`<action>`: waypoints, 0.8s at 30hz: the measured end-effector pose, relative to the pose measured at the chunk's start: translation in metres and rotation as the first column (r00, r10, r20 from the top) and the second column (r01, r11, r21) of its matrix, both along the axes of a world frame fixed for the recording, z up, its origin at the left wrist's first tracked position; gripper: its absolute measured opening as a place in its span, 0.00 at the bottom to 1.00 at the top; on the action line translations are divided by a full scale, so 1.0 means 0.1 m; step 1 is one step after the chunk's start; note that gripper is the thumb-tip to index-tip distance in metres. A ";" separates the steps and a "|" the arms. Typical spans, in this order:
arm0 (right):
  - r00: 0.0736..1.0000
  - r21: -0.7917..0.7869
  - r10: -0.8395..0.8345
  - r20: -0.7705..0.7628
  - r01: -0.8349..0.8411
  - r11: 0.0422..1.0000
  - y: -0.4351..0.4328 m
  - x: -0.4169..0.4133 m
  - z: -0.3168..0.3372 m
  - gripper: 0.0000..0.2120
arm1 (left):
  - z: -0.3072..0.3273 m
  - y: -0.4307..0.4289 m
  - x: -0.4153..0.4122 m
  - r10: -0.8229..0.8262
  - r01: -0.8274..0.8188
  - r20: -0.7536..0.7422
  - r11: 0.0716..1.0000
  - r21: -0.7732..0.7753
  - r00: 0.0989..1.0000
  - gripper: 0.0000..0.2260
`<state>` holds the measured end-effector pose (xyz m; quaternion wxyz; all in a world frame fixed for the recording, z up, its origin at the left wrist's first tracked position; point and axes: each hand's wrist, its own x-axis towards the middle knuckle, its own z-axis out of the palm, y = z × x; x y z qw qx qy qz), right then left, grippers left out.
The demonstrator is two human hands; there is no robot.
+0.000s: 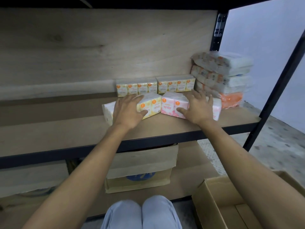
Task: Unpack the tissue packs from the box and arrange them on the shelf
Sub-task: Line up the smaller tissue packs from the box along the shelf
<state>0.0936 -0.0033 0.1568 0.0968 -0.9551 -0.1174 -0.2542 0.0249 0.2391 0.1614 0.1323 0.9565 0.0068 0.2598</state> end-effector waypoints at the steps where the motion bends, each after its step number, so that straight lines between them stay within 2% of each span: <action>1: 1.000 -0.047 -0.024 -0.010 0.024 0.999 0.00 0.03 -0.03 0.32 | -0.04 0.00 0.04 0.040 -0.039 -0.016 0.998 0.054 0.999 0.27; 5: 1.000 -0.082 -0.008 -0.008 0.008 0.997 -0.03 0.15 -0.06 0.31 | -0.14 0.02 0.16 0.120 -0.123 0.027 0.974 0.189 0.992 0.26; 11: 0.990 -0.072 0.137 -0.042 -0.140 0.987 -0.18 0.45 -0.02 0.31 | -0.10 0.11 0.36 0.122 -0.124 0.025 0.963 0.240 0.992 0.26; 14: 0.983 -0.096 0.173 -0.059 -0.178 0.979 -0.20 0.61 0.05 0.32 | -0.06 0.12 0.47 0.115 -0.115 0.012 0.968 0.224 0.993 0.27; 17: 0.988 -0.142 0.140 -0.058 -0.147 0.979 -0.17 0.78 0.06 0.32 | -0.06 0.15 0.61 0.128 -0.132 0.031 0.964 0.232 0.991 0.26; 21: 0.973 -0.031 0.211 -0.092 -0.215 0.976 -0.16 1.05 0.01 0.32 | -0.13 0.25 0.86 0.045 -0.053 0.057 0.988 0.145 0.997 0.27; 24: 0.955 0.020 0.278 -0.107 -0.277 0.961 -0.16 1.26 -0.03 0.31 | -0.15 0.32 1.00 0.010 -0.010 0.015 0.998 0.057 1.000 0.26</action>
